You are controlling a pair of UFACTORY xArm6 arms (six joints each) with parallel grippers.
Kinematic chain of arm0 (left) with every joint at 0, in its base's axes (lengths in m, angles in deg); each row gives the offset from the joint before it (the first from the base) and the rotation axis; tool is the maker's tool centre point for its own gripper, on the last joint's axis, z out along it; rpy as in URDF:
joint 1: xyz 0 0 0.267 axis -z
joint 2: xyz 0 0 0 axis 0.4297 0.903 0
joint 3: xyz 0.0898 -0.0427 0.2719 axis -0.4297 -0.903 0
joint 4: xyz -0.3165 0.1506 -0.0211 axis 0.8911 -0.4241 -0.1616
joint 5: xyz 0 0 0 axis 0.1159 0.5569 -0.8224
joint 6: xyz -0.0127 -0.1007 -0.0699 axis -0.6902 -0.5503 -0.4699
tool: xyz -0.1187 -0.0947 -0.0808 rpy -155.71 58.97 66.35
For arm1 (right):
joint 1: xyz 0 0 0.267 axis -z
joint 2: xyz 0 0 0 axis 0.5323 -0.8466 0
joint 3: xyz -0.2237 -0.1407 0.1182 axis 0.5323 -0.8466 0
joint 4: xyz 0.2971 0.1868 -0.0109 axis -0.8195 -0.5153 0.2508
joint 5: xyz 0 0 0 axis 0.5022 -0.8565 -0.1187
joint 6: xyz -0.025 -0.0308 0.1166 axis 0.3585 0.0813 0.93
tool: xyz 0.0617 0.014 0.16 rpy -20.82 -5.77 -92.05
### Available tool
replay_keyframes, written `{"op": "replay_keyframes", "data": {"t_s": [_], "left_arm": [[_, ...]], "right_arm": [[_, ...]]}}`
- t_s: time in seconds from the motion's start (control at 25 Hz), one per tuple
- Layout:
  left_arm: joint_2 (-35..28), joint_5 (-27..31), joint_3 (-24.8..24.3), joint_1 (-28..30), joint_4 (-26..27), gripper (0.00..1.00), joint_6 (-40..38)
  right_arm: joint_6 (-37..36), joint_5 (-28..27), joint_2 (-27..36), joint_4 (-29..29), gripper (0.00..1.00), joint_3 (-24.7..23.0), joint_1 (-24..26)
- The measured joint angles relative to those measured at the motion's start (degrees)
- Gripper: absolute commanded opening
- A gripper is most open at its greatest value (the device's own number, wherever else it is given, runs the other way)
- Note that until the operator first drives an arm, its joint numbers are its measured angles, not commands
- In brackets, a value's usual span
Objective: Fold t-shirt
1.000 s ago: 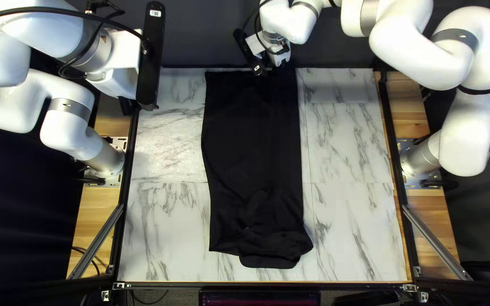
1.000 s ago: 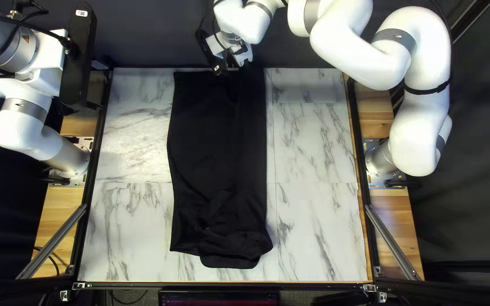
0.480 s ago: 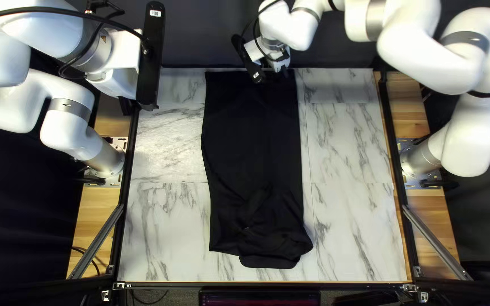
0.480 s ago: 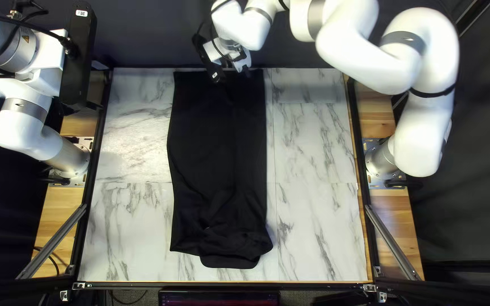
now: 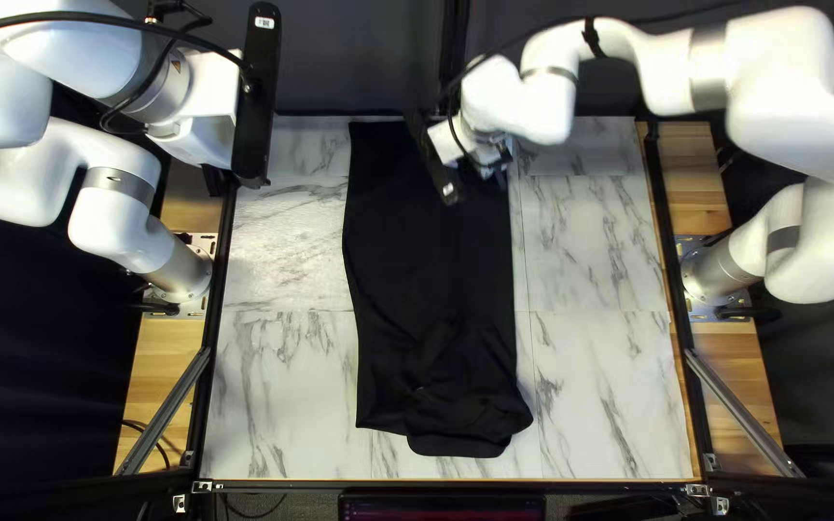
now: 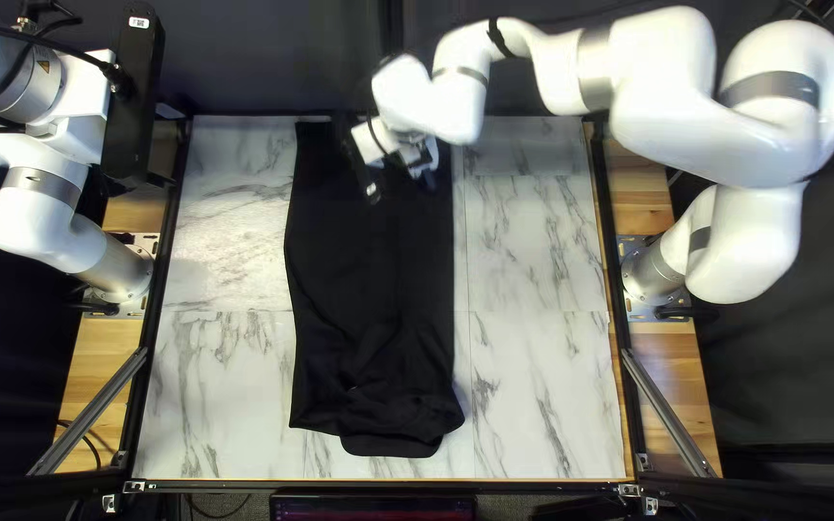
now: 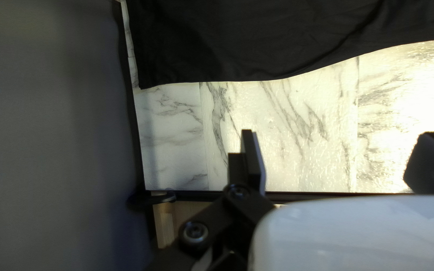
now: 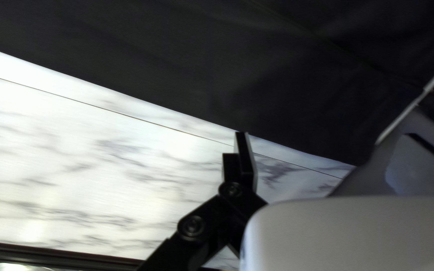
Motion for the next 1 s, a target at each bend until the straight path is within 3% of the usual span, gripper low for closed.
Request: {"op": "replay_keyframes", "data": {"t_s": [0.28,0.56,0.76,1.0], "left_arm": [[0.0,0.0,0.0,0.0,0.0,1.0,0.0],[0.0,0.0,0.0,0.0,0.0,1.0,0.0],[0.0,0.0,0.0,0.0,0.0,1.0,0.0],[0.0,0.0,0.0,0.0,0.0,1.0,0.0]], "right_arm": [[-14.0,10.09,1.95,-8.12,1.0,-5.12,-2.32],[-15.74,10.78,1.98,-8.93,1.0,-5.23,-2.33],[-20.59,9.41,-3.1,-10.93,1.0,1.57,-4.57],[-17.46,9.14,-9.32,-14.84,1.0,6.67,-10.05]]}}
